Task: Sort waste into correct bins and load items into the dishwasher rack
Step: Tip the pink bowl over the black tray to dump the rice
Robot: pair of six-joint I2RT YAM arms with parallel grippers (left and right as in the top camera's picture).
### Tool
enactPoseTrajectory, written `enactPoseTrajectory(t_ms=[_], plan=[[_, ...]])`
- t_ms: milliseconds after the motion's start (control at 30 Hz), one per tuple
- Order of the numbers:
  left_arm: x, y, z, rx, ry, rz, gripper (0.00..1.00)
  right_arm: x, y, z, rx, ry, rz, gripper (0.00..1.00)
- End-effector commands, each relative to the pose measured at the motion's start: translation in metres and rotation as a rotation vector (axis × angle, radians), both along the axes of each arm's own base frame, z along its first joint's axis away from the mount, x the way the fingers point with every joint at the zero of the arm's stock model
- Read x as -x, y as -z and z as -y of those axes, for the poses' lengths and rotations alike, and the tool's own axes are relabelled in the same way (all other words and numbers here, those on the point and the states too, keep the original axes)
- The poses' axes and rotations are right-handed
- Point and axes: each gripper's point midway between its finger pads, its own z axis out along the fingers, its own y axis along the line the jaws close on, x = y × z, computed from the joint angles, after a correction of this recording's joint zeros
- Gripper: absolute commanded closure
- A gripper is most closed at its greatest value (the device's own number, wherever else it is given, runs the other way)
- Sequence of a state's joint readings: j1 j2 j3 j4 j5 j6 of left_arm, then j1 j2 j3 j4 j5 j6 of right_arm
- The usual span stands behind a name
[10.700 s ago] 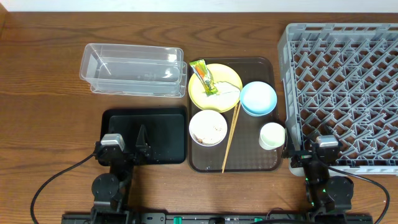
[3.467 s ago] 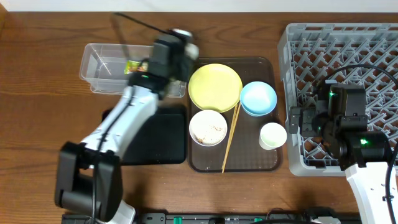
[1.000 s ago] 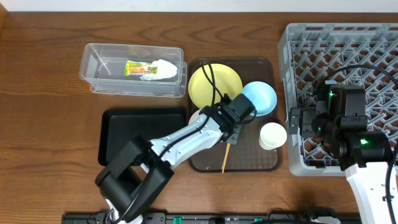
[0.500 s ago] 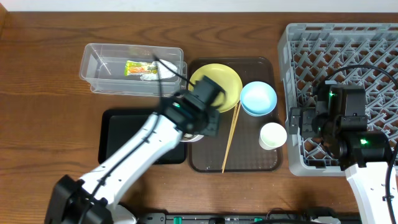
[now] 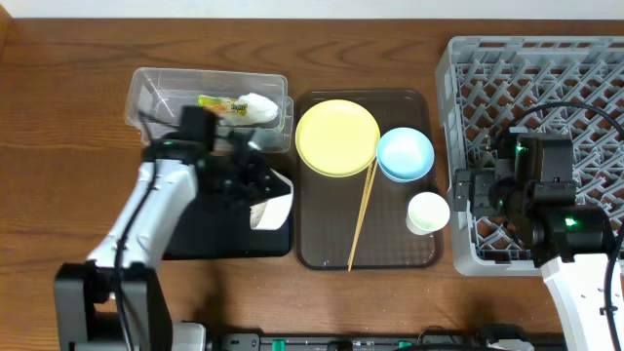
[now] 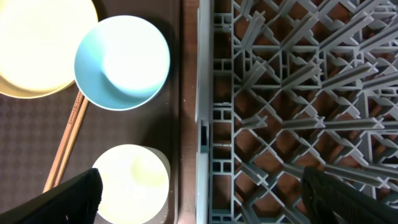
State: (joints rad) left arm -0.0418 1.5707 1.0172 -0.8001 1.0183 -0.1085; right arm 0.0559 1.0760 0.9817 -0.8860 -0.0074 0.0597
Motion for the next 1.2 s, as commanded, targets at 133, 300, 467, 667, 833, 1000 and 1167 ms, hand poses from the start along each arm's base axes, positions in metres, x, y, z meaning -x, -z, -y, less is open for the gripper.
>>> enactPoseTrajectory(t_ms=[133,300,467,667,833,1000,1167], plan=[[-0.007,-0.015,-0.021,0.4,-0.114,-0.068,0.94,-0.002,-0.008,-0.003,0.0,-0.018,0.018,0.01],[-0.019,-0.009,-0.037,0.525,-0.213,-0.183,0.94,-0.001,-0.008,-0.004,-0.001,-0.019,0.016,0.01],[-0.027,-0.002,-0.05,0.594,-0.308,-0.329,0.94,-0.001,-0.008,-0.004,-0.001,-0.019,0.016,0.01],[-0.031,0.0,-0.063,0.623,-0.408,-0.499,0.94,-0.001,-0.008,-0.004,-0.001,-0.019,0.016,0.01],[-0.033,0.0,-0.068,0.645,-0.477,-0.67,0.93,-0.001,-0.008,-0.003,-0.001,-0.019,0.016,0.01],[-0.033,0.0,-0.068,0.658,-0.525,-0.828,0.93,-0.001,-0.008,-0.003,0.0,-0.018,0.016,0.01],[-0.033,0.0,-0.068,0.662,-0.54,-0.879,0.93,-0.001,-0.008,-0.003,0.0,-0.018,0.015,0.01]])
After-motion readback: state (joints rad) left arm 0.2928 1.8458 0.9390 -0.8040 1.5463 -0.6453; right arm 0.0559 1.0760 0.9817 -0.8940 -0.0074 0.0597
